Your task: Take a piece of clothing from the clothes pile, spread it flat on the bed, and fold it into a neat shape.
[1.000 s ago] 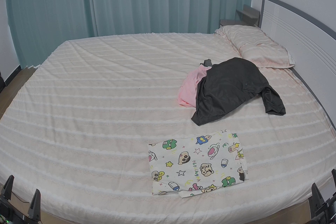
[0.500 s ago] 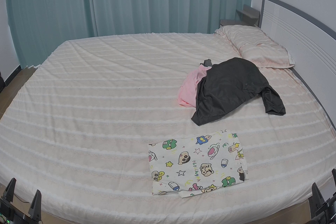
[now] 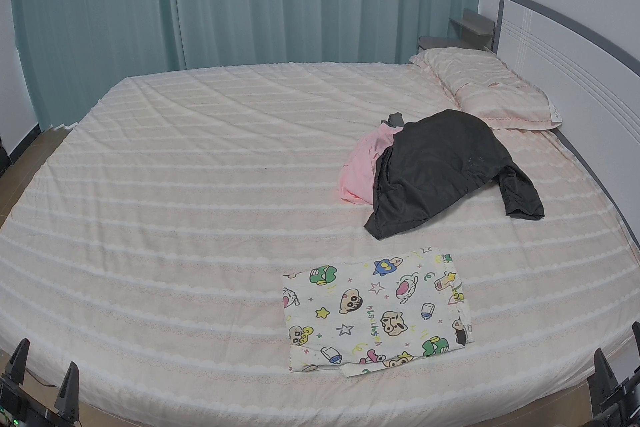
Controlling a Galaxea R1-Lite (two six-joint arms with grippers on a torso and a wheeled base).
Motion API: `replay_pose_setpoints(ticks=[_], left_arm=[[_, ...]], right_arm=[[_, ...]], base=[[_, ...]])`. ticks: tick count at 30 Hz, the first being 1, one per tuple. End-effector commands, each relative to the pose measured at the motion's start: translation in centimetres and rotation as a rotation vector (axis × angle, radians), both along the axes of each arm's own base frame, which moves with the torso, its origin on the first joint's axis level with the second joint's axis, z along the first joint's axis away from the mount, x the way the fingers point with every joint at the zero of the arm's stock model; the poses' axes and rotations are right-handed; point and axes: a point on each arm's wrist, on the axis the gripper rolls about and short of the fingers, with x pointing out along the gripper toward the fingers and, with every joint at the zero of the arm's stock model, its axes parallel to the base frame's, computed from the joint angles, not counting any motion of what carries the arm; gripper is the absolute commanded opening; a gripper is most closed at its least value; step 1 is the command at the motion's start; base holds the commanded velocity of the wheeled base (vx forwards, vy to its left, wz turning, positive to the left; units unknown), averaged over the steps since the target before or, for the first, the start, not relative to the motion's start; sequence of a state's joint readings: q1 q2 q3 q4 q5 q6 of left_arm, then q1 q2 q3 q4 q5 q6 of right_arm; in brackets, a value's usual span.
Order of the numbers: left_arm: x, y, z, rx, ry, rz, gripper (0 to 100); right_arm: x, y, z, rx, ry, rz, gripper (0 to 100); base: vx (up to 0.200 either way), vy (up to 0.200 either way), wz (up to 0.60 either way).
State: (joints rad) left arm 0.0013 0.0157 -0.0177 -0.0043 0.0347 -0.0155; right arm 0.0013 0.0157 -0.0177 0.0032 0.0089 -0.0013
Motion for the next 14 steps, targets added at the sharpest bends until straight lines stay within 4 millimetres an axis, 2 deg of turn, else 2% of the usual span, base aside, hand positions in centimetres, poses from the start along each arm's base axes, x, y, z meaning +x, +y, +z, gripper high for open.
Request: replay_pose_setpoints(ticks=[1,14], left_arm=[[0.01,0.0,-0.52,-0.001,0.002,0.001,100],[0.01,0.0,-0.52,0.0,0.002,0.001,100]], right_arm=[[0.01,0.0,-0.54,-0.002,0.003,0.001,100],[0.01,0.0,-0.54,0.003,0.003,0.001,100]], base=[[0.0,0.0,0.0],[0.0,0.0,0.0]])
